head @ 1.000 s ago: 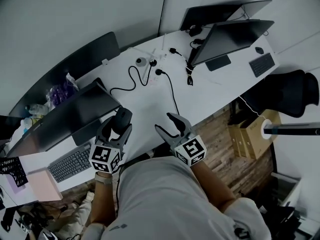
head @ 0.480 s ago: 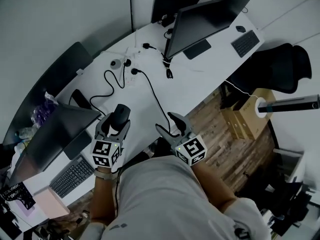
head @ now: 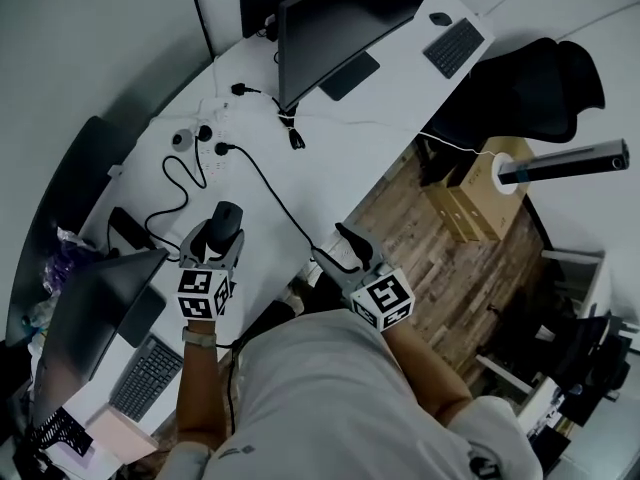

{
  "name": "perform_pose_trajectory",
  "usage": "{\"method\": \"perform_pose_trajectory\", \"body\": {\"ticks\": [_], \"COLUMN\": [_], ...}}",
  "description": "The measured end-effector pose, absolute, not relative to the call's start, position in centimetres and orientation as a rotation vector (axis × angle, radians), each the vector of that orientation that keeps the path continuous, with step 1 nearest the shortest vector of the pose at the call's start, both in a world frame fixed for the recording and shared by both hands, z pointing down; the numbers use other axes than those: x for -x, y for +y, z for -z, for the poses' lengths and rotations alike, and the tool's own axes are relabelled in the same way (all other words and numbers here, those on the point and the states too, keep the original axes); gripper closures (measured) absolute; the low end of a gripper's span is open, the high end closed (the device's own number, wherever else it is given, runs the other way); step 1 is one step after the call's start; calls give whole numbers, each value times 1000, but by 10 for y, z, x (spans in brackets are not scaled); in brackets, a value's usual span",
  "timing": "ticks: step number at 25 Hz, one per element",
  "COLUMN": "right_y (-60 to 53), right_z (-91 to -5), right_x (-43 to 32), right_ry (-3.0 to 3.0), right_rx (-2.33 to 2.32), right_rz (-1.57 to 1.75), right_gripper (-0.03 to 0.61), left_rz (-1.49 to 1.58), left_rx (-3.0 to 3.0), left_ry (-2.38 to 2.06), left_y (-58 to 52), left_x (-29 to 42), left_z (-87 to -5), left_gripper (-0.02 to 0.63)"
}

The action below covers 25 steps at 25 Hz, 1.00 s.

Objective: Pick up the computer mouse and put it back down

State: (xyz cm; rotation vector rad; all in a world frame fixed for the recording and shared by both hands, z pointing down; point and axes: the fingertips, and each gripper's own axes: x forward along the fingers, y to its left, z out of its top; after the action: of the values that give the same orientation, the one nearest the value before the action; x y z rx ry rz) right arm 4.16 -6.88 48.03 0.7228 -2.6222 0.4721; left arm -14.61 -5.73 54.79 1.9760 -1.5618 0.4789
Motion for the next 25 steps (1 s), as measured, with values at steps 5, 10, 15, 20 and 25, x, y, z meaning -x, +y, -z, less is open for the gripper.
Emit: {"method": "perform_pose_trajectory", "body": {"ticks": [5, 10, 15, 20, 25], "right_y": [-76, -80, -83, -87, -88], "right_z": [-481, -485, -491, -497, -500], "right_x": [-63, -76, -90, -101, -110], "right_ry": [-2580, -2543, -2509, -2481, -2456], "right_rx": [-796, -849, -896, -923, -959], "right_rz": [-510, -539, -569, -581, -602], "right_gripper": [321, 321, 321, 321, 321], "left_rz": [-547, -619, -658, -702, -759], "left_rx": [-1961, -1958, -1944, -1932, -1927], "left_ry": [-1505, -1458, -1407, -1374, -1352], "left_y": [-71, -84, -91, -95, -101], "left_x": [135, 129, 122, 117, 112], "left_z": [-568, -594, -617, -637, -652], "left_gripper": [330, 330, 330, 330, 330]}}
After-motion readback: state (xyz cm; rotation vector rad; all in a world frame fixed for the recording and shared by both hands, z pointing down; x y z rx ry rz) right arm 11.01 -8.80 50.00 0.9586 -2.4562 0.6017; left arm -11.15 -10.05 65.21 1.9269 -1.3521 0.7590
